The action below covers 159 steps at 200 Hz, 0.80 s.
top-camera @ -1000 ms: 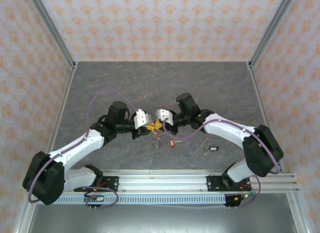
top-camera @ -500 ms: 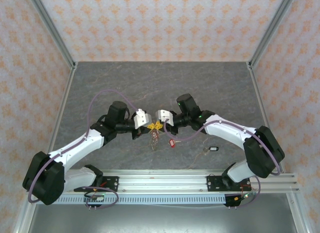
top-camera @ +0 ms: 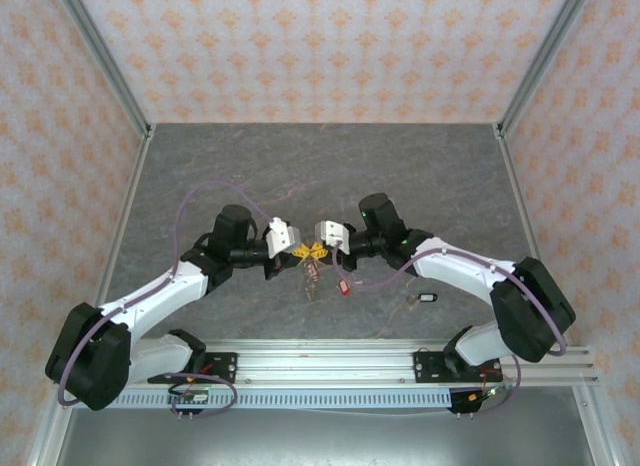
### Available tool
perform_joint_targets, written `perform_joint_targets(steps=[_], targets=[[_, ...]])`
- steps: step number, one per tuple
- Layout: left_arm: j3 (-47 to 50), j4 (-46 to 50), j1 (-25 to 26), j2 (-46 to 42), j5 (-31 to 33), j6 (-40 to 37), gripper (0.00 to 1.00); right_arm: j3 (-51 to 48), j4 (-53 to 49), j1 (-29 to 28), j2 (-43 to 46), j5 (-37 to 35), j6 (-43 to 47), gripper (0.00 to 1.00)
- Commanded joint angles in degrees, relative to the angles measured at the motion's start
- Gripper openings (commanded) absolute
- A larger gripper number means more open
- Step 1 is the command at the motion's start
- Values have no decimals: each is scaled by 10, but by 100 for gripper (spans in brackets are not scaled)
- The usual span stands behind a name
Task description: Put the keys on the keyring
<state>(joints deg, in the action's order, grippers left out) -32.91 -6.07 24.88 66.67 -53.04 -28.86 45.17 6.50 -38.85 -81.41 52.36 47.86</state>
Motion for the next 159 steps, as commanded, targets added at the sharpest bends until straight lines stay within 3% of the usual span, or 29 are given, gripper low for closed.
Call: perform_joint_targets(steps=[1,48,68,104,159], targets=[[11,-36,-9,-18,-16,18,0,-4,51,2,20,10,-23,10],[14,-41,-11,-21,-21,24,0,-5,50,2,17,13,-27,0],[13,-34,-12,-22,-17,21,0,-3,51,2,17,24,-30,0],[-4,18,-10,-17,-24,-7,10,9,39,2,13,26,-30,0],[-17,43,-10,-2,-35,-17,11,22,33,2,5,35,-31,0]])
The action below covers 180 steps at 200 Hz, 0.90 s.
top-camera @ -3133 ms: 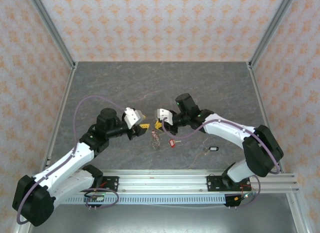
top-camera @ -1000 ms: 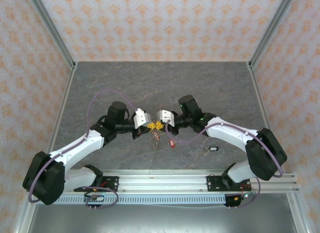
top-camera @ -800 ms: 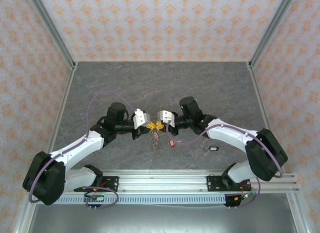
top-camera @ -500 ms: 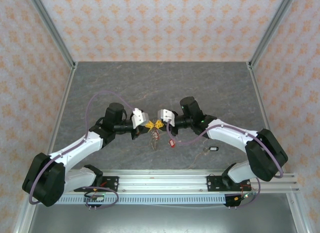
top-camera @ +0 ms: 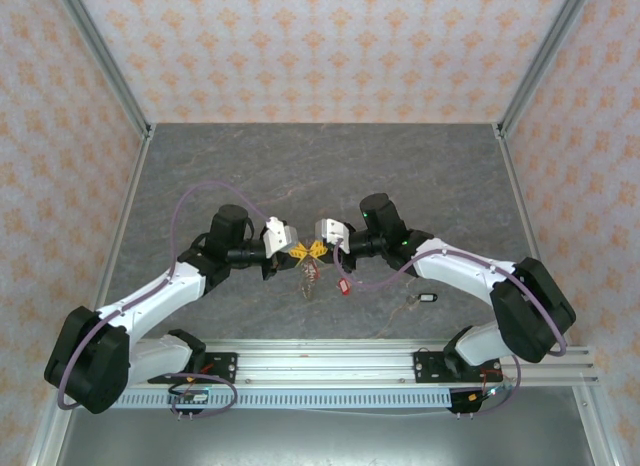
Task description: Put the keys on the keyring
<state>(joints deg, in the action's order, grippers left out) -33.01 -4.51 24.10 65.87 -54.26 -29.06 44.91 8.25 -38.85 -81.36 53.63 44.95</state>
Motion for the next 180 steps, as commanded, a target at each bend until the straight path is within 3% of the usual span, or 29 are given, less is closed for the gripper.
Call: perform_joint_targets(steps=[1,88,110,132,148,180], targets=[[-16,28,-2,6,-23,-15,11,25,15,1,4,22,-2,0],[-40,51,-1,26,-17,-21,12,47,-20,2,-6,32,2,0],[-39,50,-1,22,-11,-21,9,52,-29,2,-9,29,4,0],[-41,56,0,19,-4,-24,0,53,-36,2,-8,30,3,0],[-38,51,1,15,-2,-21,0,52,-38,2,-1,23,-2,0],[-18,5,1,-1,16,22,0,29,-29,2,32,-37,-37,12]])
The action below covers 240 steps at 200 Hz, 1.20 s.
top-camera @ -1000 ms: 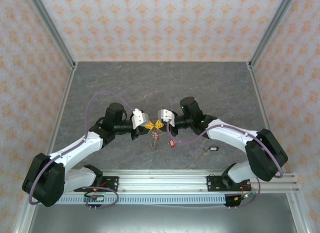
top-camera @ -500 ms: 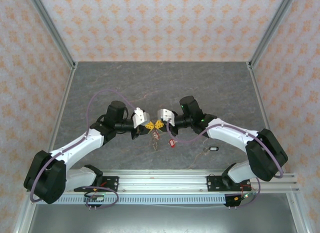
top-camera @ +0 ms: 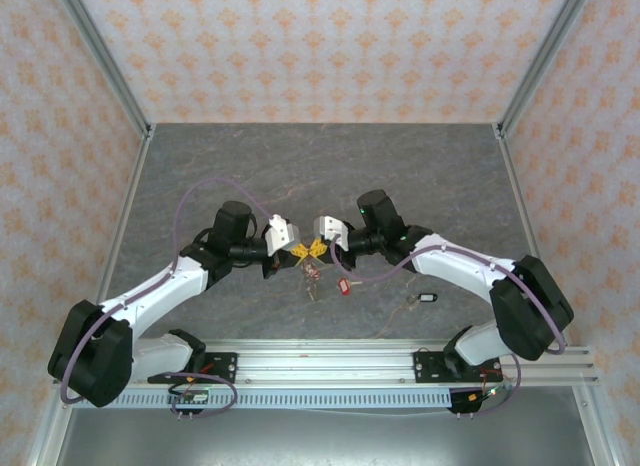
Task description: Put the keys on the keyring
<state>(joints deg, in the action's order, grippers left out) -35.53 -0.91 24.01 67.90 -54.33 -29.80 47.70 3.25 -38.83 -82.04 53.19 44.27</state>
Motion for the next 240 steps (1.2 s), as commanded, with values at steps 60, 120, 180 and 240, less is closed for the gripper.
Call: perform_joint_targets(steps=[60,120,180,240], targets=[[62,-88,1,-73,68,110,0,-99,96,2,157,-254,-346,21],[109,-97,1,-142,99,152,0,-89,-143,3,180,-470,-618,15],[133,-89,13,-188,130,176,0,-94,-221,2,175,-395,-671,12],[151,-90,27,-222,148,187,0,-122,-361,2,238,-560,-768,20]])
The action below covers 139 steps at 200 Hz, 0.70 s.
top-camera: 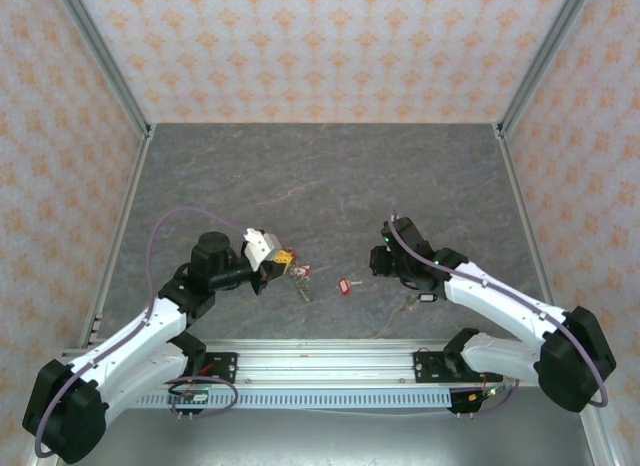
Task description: Put the keys on the keyring
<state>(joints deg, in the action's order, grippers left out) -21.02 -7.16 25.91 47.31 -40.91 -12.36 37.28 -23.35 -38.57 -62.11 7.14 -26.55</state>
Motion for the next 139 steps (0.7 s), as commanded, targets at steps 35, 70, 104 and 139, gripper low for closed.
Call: perform_joint_targets(steps=[35,70,104,139], targets=[[7,-28,16,-20,18,15,0,-56,-162,0,94,-176,-132,23],[8,-24,18,-22,17,12,0,-107,-173,5,162,-180,-193,25],[3,-22,19,-17,14,9,0,-131,-146,5,151,-147,-216,26],[-4,-16,19,-16,16,3,0,-133,-131,5,108,-146,-228,26]])
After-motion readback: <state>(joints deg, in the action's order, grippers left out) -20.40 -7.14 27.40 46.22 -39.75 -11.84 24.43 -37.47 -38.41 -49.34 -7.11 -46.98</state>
